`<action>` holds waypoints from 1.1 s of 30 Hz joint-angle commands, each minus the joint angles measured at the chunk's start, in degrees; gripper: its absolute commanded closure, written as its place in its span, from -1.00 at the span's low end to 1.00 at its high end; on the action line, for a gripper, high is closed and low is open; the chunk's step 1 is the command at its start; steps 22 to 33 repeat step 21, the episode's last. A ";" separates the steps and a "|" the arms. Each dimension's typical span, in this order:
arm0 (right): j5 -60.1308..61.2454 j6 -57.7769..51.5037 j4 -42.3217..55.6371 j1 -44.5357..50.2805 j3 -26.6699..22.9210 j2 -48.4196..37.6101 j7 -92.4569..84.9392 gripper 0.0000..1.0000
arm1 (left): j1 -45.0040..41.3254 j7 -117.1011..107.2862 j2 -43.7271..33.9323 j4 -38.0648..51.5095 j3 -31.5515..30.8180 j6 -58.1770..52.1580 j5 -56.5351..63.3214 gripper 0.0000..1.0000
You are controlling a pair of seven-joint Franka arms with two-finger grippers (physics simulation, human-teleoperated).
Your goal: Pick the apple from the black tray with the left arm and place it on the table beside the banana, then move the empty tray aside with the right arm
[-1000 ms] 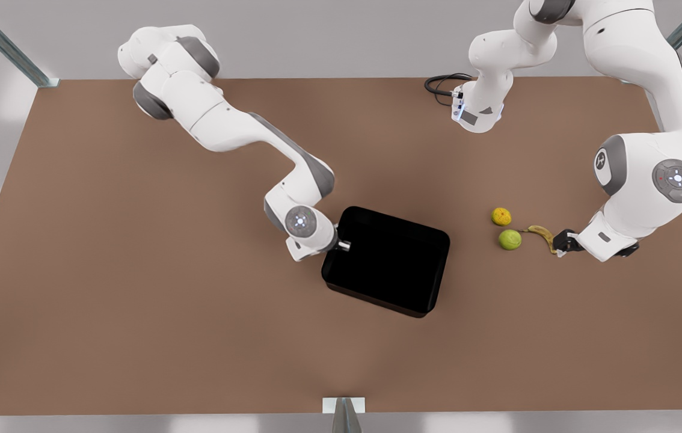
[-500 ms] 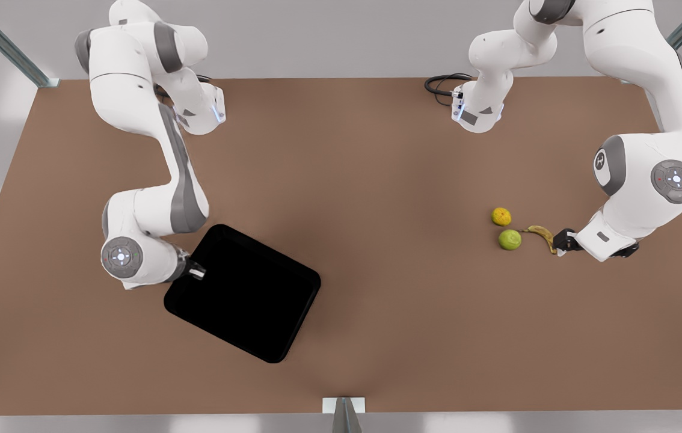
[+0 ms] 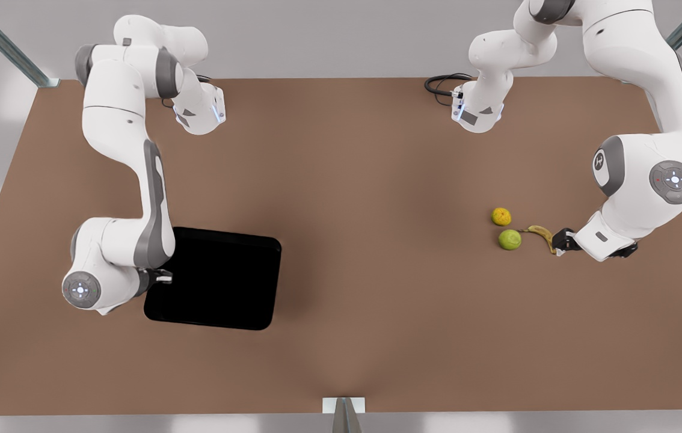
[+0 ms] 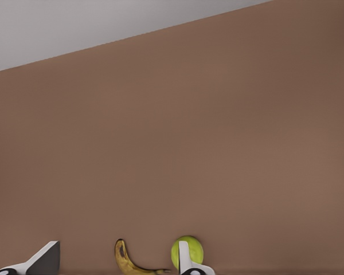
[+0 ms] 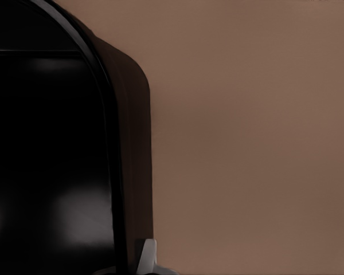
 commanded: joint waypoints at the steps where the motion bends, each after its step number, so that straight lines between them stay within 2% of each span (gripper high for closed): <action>1: 0.41 3.98 -0.04 -0.16 -0.44 1.38 -27.55 0.87 | 0.00 0.28 -0.06 0.00 -0.01 -0.02 0.05 -1.00; 4: 0.76 5.57 0.05 -0.42 -1.23 2.44 -27.90 0.65 | 0.00 0.28 -0.06 0.09 -0.01 -0.02 0.05 -1.00; 6: 0.76 5.57 0.05 -0.34 -1.23 2.61 -27.55 -0.21 | 0.00 0.28 -0.06 0.01 -0.01 -0.02 0.14 -1.00; 7: 0.85 5.92 0.05 -0.34 -1.23 2.62 -26.68 -1.00 | 0.00 0.28 -0.06 0.00 -0.01 -0.02 0.14 -1.00; 10: 2.78 5.48 0.14 -0.16 -1.76 1.91 -26.41 -1.00 | 0.00 0.28 -0.06 0.00 -0.10 -0.02 0.14 -1.00; 13: 2.87 0.56 0.31 0.37 -0.18 -5.29 -21.23 -1.00 | -0.17 0.11 -0.06 0.00 -0.10 -0.02 0.05 -1.00; 15: 2.52 -1.82 0.84 1.68 0.79 -9.77 -17.80 -1.00 | 0.09 -1.56 -0.06 0.44 -0.10 -0.20 -9.44 -1.00; 17: 2.08 -2.78 0.76 1.69 0.88 -14.35 -17.88 -1.00 | -0.35 -6.57 0.03 0.53 -0.19 0.24 -12.78 -1.00; 33: 2.08 -4.36 0.84 1.69 0.44 -15.05 -17.80 -1.00 | -0.44 -6.92 0.03 0.71 -0.36 0.33 -12.52 -1.00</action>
